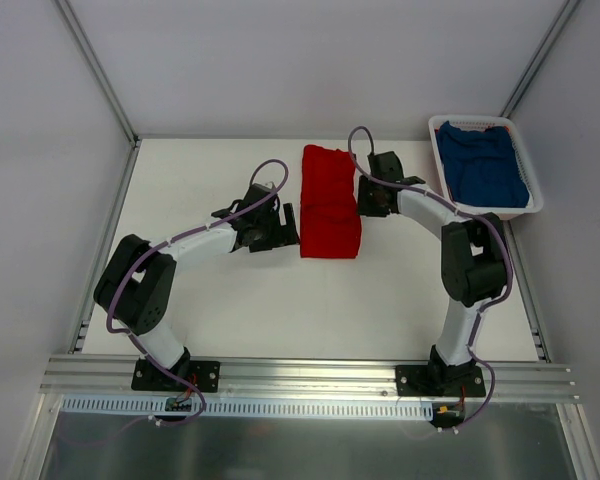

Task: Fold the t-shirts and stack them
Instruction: Fold the folded rectangular tshirt in 1/3 of the way

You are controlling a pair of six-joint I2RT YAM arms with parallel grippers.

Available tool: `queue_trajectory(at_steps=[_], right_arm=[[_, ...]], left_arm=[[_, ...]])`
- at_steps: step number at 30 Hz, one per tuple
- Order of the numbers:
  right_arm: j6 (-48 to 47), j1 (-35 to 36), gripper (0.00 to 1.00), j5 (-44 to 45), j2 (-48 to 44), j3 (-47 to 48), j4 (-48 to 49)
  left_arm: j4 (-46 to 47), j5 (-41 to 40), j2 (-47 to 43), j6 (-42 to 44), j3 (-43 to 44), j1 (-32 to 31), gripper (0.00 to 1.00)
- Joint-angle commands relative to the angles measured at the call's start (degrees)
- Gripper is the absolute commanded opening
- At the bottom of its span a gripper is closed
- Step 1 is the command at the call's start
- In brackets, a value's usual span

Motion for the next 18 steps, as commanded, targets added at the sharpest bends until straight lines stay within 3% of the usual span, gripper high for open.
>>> queue_trajectory(at_steps=[1, 18], right_arm=[[0.4, 1.3, 0.36, 1.3, -4.7, -0.5, 1.7], [1.5, 4.1, 0.33, 0.2, 0.1, 1.8, 2.9]], left_arm=[[0.8, 0.0, -1.1, -0.1, 0.1, -0.1, 0.82], [1.3, -0.2, -1.2, -0.1, -0.4, -0.2, 0.82]])
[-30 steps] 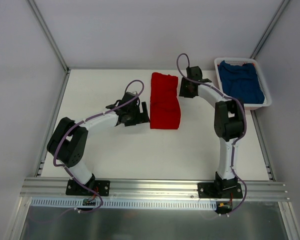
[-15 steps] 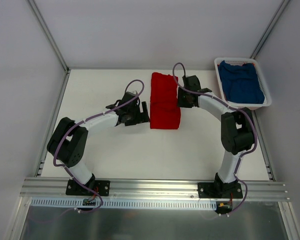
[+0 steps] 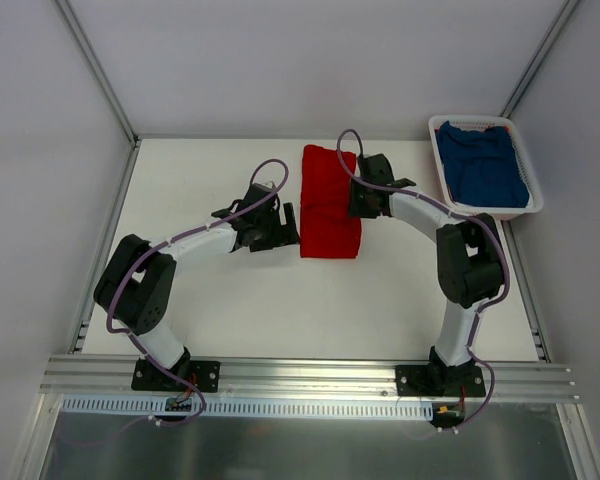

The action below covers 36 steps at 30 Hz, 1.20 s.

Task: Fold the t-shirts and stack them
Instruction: Fold the folded rectangular tshirt in 1/3 of the way

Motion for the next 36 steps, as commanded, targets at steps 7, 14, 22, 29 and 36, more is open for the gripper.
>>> queue_trajectory(at_steps=[7, 14, 22, 29, 36], right_arm=[[1.3, 0.6, 0.31, -0.4, 3.1, 2.8, 2.2], [1.6, 1.0, 0.22, -0.6, 4.1, 3.2, 2.9], [1.3, 1.1, 0.09, -0.4, 4.2, 4.7, 2.2], [0.5, 1.1, 0.2, -0.3, 4.3, 6.4, 0.1], [0.1, 1.2, 0.24, -0.1, 2.4, 4.6, -0.2]], left_arm=[[1.0, -0.3, -1.3, 0.1, -0.5, -0.2, 0.82], [1.0, -0.1, -1.4, 0.1, -0.6, -0.1, 0.82], [1.0, 0.2, -1.1, 0.1, -0.6, -0.3, 0.82], [1.0, 0.3, -1.3, 0.1, -0.6, -0.3, 0.82], [1.0, 0.3, -1.5, 0.0, -0.5, -0.5, 0.82]])
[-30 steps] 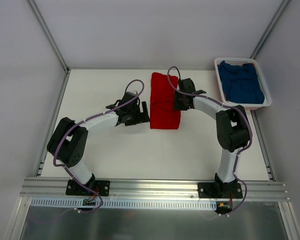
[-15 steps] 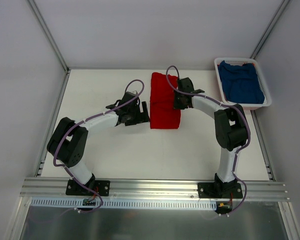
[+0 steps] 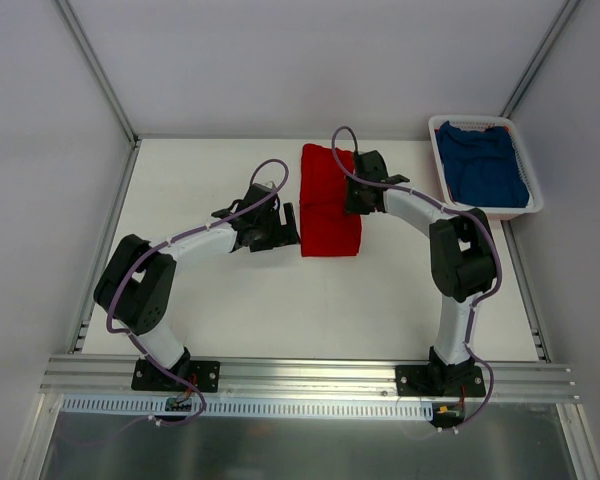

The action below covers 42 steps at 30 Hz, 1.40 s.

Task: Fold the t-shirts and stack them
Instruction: Fold the folded rectangular tshirt in 1/3 of the way

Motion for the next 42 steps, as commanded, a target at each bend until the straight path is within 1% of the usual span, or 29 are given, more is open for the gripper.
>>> queue_trajectory(at_steps=[1, 21, 42], right_arm=[[-0.8, 0.5, 0.25, 0.2, -1.9, 0.5, -0.6], [-1.3, 1.9, 0.25, 1.9, -8.0, -3.4, -1.5], [-0.9, 2.1, 0.25, 1.7, -4.4, -3.2, 0.0]], left_arm=[[0.9, 0.3, -1.5, -0.1, -0.6, -0.5, 0.82], [1.0, -0.5, -2.2, -0.7, -0.8, -1.4, 0.82], [0.9, -0.8, -2.3, -0.6, -0.9, -1.5, 0.82]])
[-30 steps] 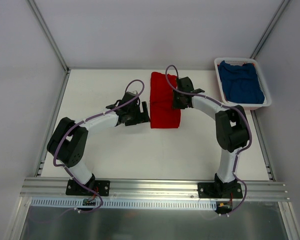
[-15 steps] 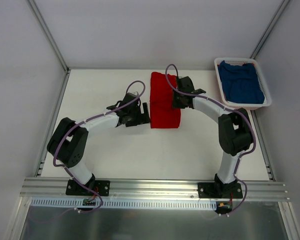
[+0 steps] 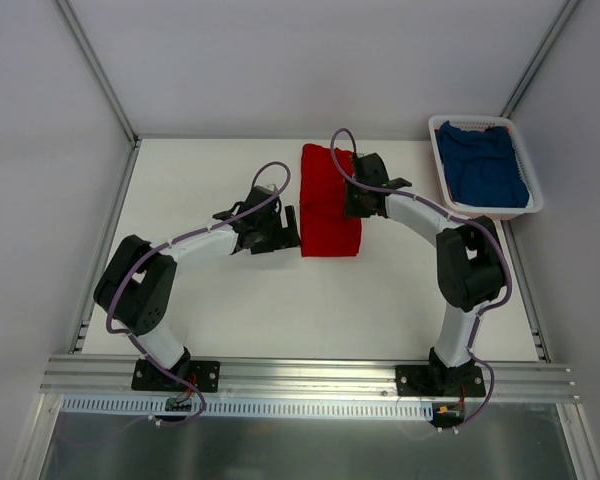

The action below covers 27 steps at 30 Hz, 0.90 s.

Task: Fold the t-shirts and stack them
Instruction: Fold the folded rectangular tshirt in 1/3 of the way

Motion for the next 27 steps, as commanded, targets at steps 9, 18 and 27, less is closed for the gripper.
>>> queue_trajectory(at_steps=[9, 18, 27], right_arm=[[-0.1, 0.2, 0.26, 0.0, 2.6, 0.7, 1.5], [-0.1, 0.2, 0.26, 0.0, 3.3, 0.9, 1.9], [-0.1, 0.2, 0.12, 0.1, 4.9, 2.2, 2.7]], left_arm=[[0.8, -1.1, -2.2, -0.4, -0.2, -0.7, 0.82], [0.9, -1.1, -1.9, -0.3, -0.1, -0.6, 0.82], [0.9, -1.1, -2.2, -0.2, -0.4, -0.6, 0.82]])
